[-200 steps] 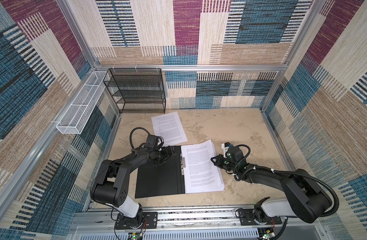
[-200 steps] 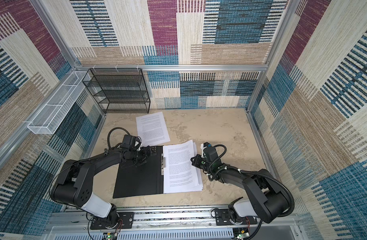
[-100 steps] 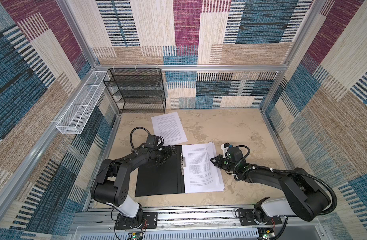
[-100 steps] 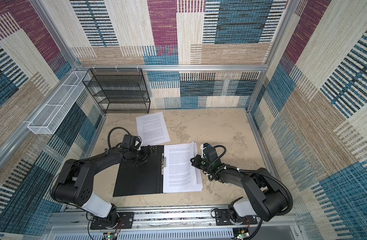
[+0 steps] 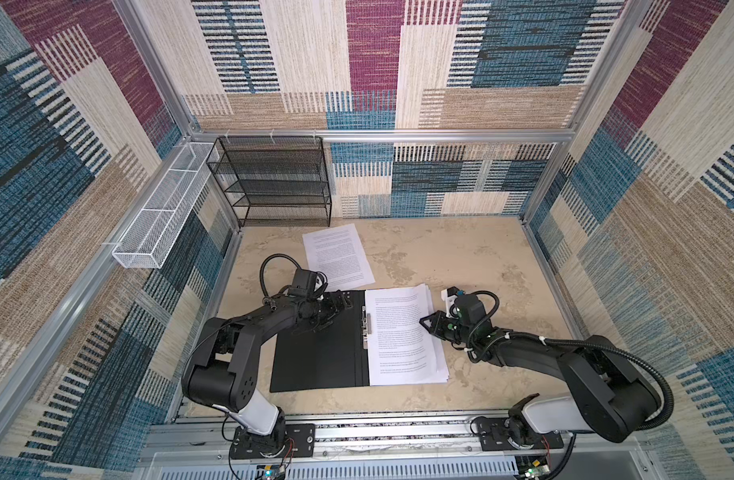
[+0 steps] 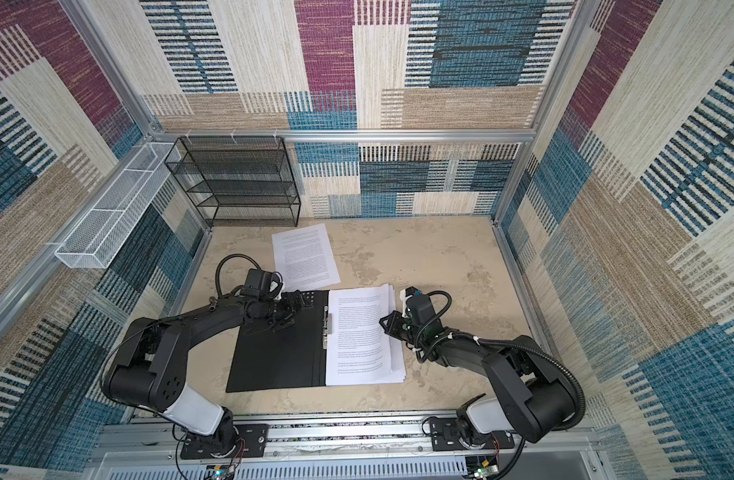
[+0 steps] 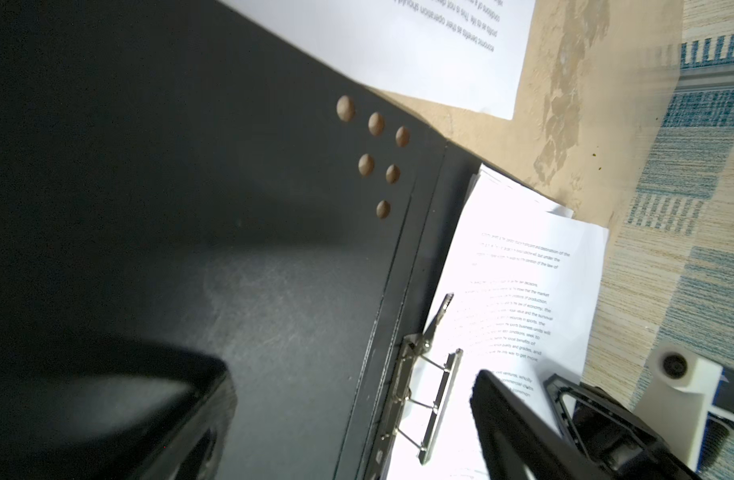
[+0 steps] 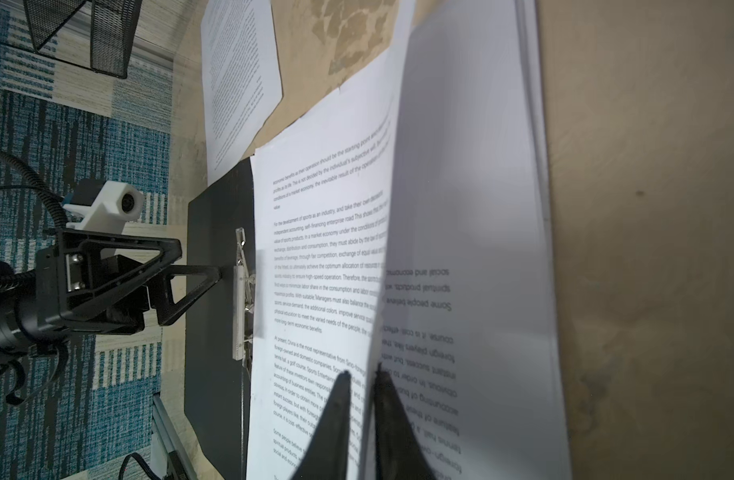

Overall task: Put the files into the folder
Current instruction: 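Open the right gripper to release the sheet on the folder, then move both grippers toward the last loose printed sheet farther from the robot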

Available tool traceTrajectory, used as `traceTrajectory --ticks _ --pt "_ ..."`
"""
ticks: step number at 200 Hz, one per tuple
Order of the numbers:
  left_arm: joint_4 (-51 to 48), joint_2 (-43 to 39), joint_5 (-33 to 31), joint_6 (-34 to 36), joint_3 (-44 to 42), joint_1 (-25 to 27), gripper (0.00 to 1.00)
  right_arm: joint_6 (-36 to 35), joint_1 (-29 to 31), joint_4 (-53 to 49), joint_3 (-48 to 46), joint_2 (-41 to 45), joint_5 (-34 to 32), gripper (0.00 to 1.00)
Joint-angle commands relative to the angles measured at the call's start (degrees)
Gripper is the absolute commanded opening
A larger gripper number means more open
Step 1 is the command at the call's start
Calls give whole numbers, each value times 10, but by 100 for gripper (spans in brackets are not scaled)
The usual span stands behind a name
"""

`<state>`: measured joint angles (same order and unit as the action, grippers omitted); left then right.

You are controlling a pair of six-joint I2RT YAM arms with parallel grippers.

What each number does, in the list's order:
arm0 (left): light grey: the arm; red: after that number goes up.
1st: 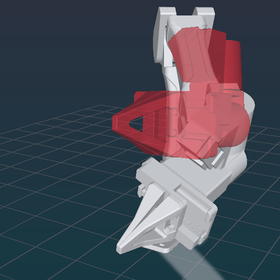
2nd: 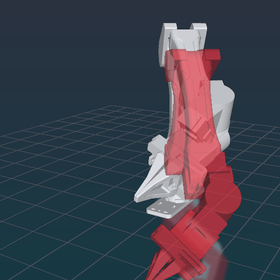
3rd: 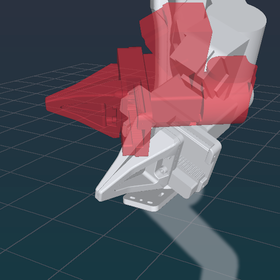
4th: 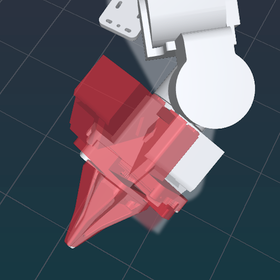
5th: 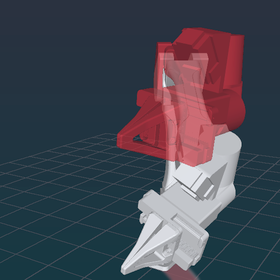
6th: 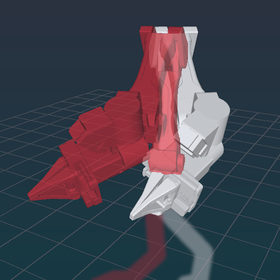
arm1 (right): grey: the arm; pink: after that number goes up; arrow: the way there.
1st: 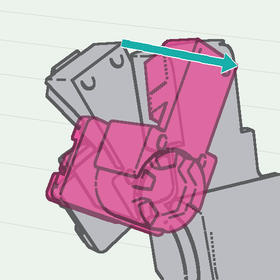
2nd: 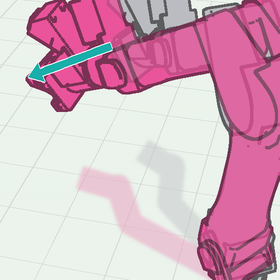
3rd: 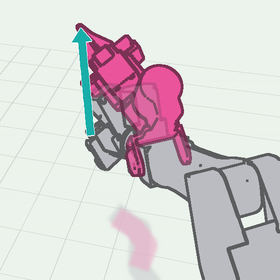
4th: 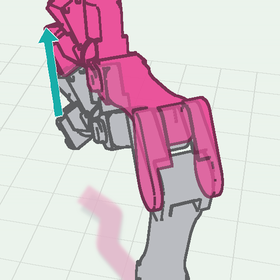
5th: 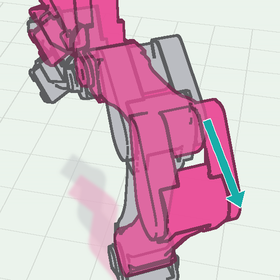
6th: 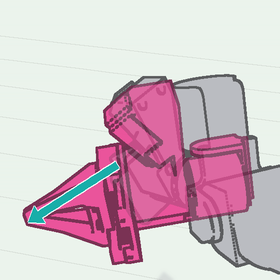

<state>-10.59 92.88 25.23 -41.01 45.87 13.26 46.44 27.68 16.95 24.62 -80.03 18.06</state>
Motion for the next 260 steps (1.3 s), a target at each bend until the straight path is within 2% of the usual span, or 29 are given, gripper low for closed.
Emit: traceTrajectory --ticks 1,29,48,79,108,136,170,203,232,260 --pt "-110 18 -77 -3 -15 0 93 2 1 21 -3 5 1 34" --pt "-102 19 -66 -3 -14 0 93 2 1 -3 -3 34 -23 56" --pt "-90 19 -43 -6 -15 0 93 8 1 -40 2 66 -65 71" --pt "-92 -5 -35 -10 -12 1 93 0 0 -105 23 99 -142 85" --pt "-106 -43 -14 -12 16 2 93 -37 0 -115 68 79 -166 100" --pt "-125 -71 -22 -8 60 4 93 -83 -1 -88 128 24 -136 100" --pt "-143 -43 -67 -10 156 2 93 -130 -1 -78 234 -77 -78 100" --pt "-145 53 -113 -13 272 -9 93 -164 -1 -87 362 -199 -5 100" --pt "-135 148 -155 14 366 -24 93 -179 -2 -106 450 -278 27 100" --pt "-159 241 -134 42 451 -51 93 -176 -10 -104 479 -303 49 100"
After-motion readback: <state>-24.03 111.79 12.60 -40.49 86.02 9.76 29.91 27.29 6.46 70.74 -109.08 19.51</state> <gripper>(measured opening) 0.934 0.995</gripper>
